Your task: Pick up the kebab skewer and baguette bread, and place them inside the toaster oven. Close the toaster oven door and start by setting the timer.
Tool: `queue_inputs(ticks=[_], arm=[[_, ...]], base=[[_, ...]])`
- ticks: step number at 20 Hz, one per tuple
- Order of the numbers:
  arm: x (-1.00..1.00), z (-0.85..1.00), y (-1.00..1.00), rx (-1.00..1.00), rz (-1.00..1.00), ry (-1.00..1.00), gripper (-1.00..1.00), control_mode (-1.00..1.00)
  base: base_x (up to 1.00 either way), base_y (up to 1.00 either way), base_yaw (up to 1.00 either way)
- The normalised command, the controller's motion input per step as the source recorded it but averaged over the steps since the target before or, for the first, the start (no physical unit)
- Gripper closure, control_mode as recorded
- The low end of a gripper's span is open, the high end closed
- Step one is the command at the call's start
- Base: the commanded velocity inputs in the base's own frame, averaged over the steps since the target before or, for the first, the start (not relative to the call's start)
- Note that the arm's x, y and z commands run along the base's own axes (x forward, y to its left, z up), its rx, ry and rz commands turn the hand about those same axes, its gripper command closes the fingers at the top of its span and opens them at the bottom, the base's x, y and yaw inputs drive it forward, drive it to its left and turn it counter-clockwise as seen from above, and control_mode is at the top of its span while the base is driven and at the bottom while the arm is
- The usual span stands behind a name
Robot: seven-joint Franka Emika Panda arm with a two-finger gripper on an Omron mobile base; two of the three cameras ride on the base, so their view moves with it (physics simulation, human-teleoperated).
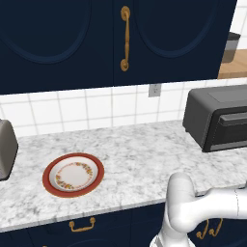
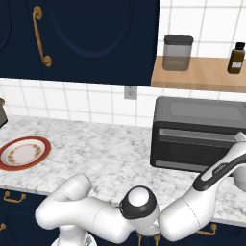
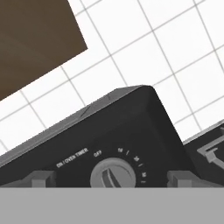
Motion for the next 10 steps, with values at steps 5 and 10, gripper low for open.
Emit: queue_inputs(ticks=[5, 10], arm=[[0.04, 0.0, 0.0, 0.0, 0.0, 0.0, -1.0, -1.0], [0.0, 0.0, 0.0, 0.0, 0.0, 0.0, 1.0, -1.0]], base=[[0.0, 0.0, 0.0], [0.0, 0.0, 0.0]])
